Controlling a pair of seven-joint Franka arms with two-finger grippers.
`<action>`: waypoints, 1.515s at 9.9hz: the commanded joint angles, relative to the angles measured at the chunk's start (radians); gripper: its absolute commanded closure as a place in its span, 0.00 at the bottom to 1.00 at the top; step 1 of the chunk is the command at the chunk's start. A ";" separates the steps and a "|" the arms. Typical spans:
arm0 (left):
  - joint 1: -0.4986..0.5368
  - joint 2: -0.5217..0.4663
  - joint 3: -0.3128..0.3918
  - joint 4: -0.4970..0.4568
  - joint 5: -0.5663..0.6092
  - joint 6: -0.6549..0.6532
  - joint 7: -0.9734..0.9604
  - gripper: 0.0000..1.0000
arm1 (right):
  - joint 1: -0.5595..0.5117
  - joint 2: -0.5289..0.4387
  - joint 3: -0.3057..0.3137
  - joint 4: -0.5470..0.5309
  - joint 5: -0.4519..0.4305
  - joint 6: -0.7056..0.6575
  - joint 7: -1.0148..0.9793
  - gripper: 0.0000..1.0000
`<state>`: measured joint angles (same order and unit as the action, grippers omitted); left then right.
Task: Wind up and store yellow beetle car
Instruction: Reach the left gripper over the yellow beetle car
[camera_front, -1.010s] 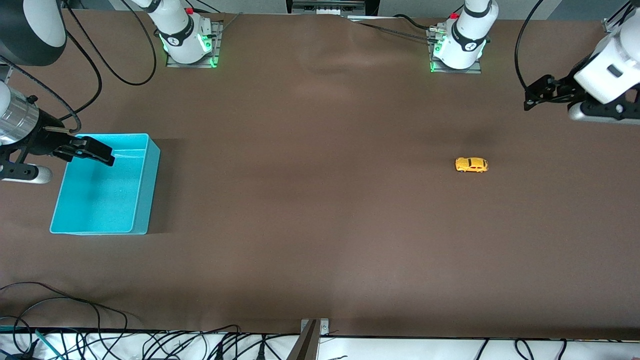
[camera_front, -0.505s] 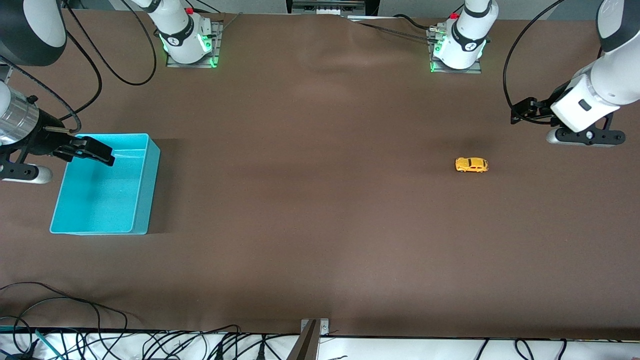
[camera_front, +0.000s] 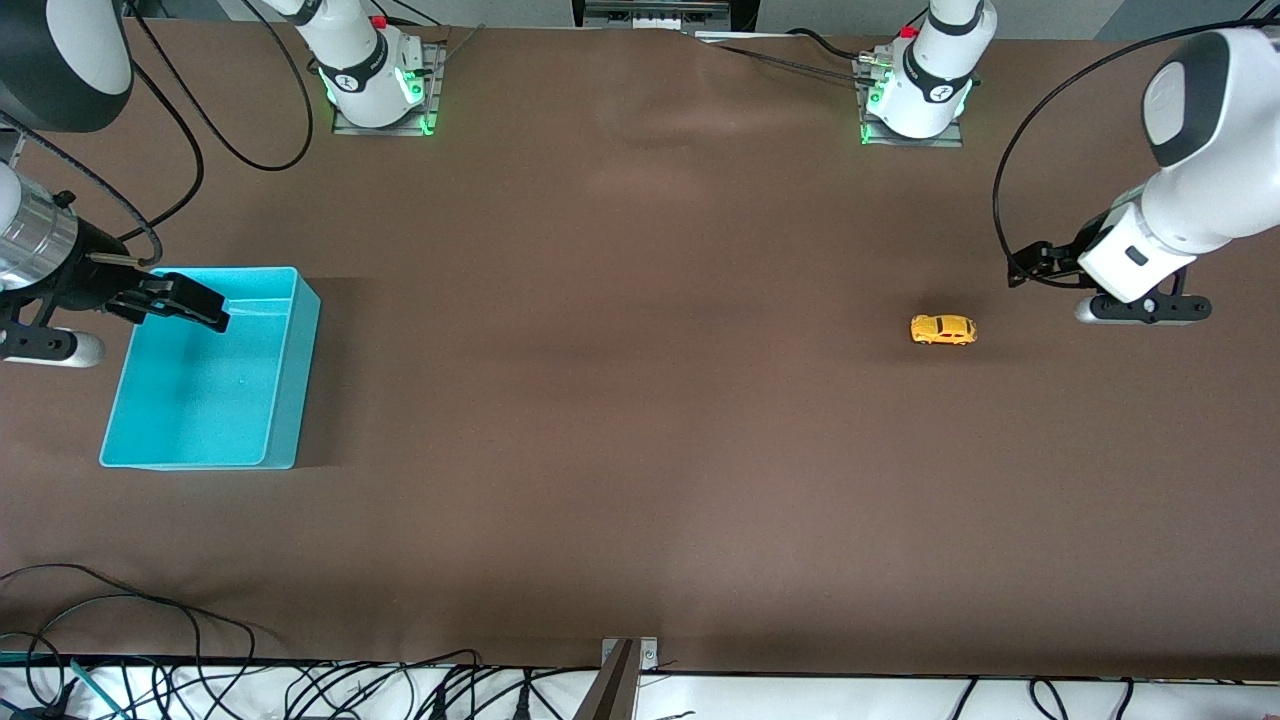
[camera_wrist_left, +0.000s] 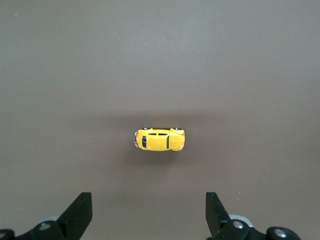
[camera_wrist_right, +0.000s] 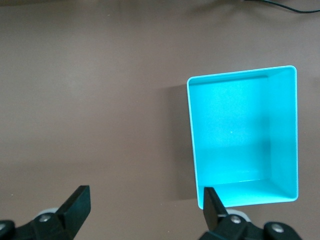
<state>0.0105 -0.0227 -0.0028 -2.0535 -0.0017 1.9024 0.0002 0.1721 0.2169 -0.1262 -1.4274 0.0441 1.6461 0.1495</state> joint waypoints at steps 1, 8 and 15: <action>0.000 -0.042 -0.003 -0.149 0.017 0.162 0.014 0.00 | -0.005 -0.007 0.000 -0.008 -0.006 -0.003 -0.013 0.00; 0.003 0.041 -0.002 -0.320 0.003 0.345 0.405 0.00 | -0.005 -0.007 0.000 -0.007 -0.004 0.000 -0.013 0.00; 0.003 0.156 0.001 -0.332 0.018 0.452 0.962 0.00 | -0.005 -0.007 0.000 -0.007 -0.004 -0.002 -0.013 0.00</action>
<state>0.0108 0.1112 -0.0019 -2.3815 -0.0008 2.3099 0.8596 0.1714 0.2172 -0.1272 -1.4287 0.0441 1.6459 0.1493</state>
